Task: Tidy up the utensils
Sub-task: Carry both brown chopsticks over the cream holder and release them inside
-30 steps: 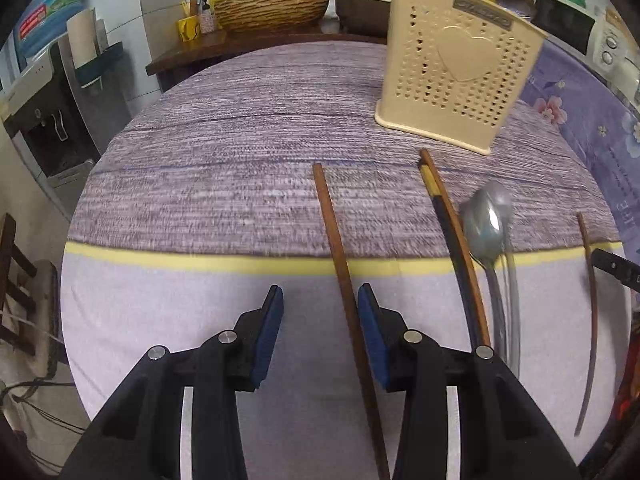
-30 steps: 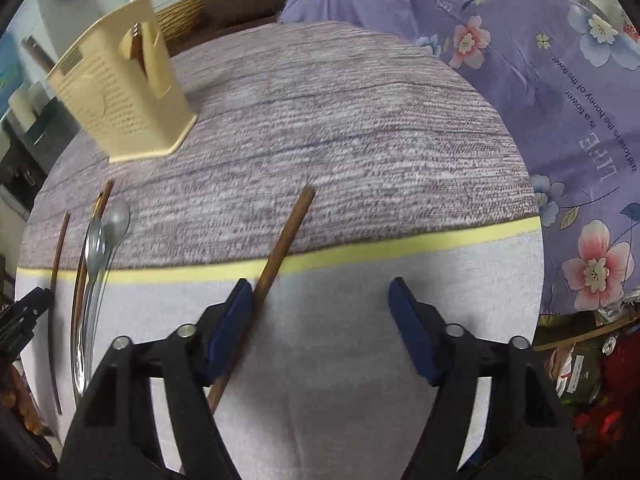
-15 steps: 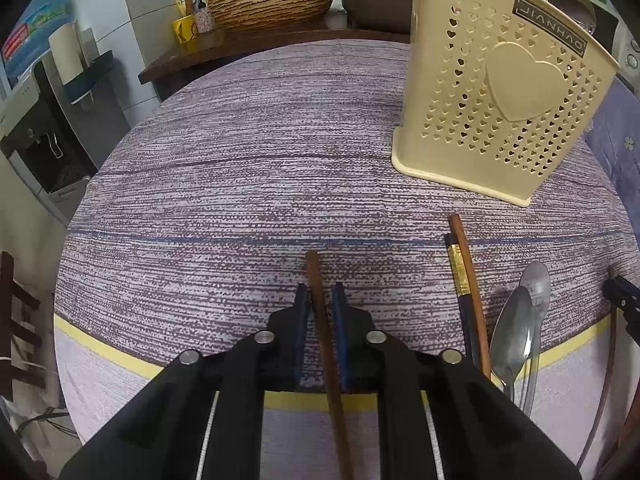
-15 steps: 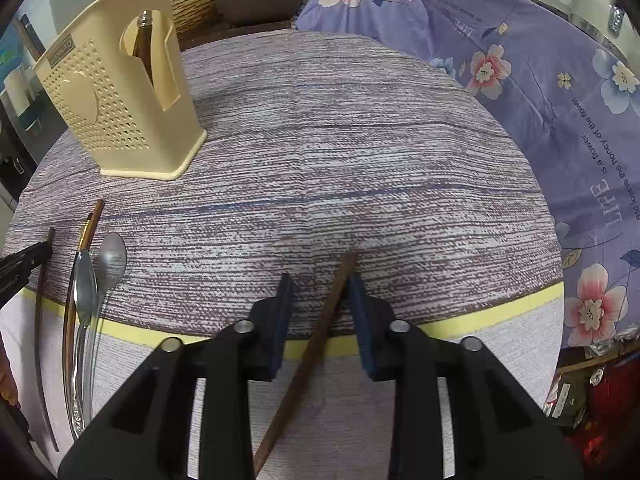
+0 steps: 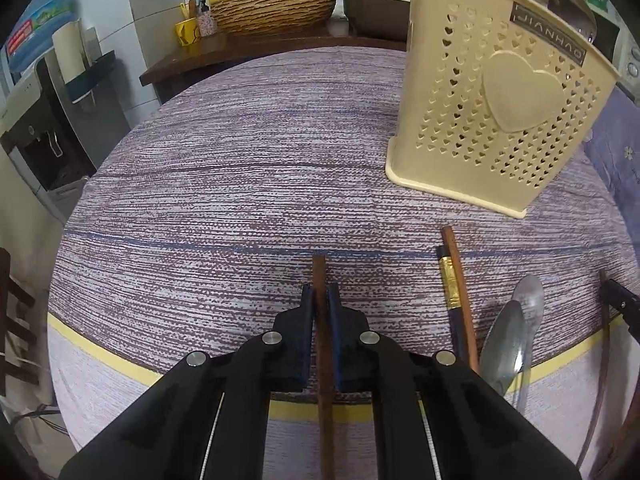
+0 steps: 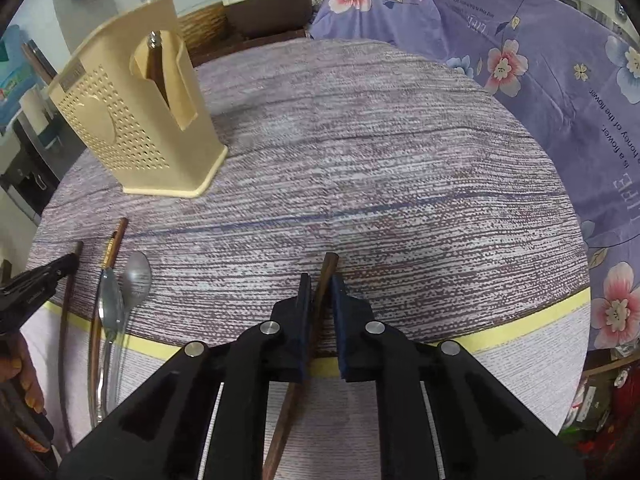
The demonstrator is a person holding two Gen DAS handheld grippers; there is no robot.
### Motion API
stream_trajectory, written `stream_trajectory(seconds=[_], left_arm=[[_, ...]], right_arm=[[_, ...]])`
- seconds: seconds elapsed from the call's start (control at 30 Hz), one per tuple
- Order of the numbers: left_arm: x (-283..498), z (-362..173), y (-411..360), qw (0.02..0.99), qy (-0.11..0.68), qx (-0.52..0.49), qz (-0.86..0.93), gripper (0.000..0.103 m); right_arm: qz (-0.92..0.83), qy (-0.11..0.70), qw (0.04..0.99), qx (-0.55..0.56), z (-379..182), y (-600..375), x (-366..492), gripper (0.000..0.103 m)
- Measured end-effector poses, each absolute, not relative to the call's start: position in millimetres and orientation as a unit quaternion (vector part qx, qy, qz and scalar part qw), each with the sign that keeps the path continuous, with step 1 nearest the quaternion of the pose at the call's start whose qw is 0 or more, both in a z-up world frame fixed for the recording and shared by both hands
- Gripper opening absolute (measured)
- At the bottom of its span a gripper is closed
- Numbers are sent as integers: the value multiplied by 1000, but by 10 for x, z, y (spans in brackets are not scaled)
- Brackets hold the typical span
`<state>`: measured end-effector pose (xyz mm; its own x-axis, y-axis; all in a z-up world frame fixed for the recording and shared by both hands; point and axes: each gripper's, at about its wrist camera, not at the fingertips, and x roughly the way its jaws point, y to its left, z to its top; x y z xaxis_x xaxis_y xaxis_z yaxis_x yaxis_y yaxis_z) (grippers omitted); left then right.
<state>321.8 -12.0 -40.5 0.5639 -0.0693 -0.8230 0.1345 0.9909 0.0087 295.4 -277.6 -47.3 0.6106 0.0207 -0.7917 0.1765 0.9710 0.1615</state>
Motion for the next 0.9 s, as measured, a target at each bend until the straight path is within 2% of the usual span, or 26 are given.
stream_trajectory(seconds=[0.17,0.5,0.7,0.9], left_arm=[[3066,-138,-75,899,431,6,-75,8],[2538,980,133,946,300,-27,-117,8],[2403,1280,166,956,267,-32,-118,8],[2427,1313,167,957,261,-36,-119,8]], right_arm=[[-15,402,907,119,-193,-2710,2827,10],[38,294,949,105,806,-2664,2404,8],[51,254,962,84,1217,-2618,2240,8],[52,244,966,66,1317,-2540,2238,8]])
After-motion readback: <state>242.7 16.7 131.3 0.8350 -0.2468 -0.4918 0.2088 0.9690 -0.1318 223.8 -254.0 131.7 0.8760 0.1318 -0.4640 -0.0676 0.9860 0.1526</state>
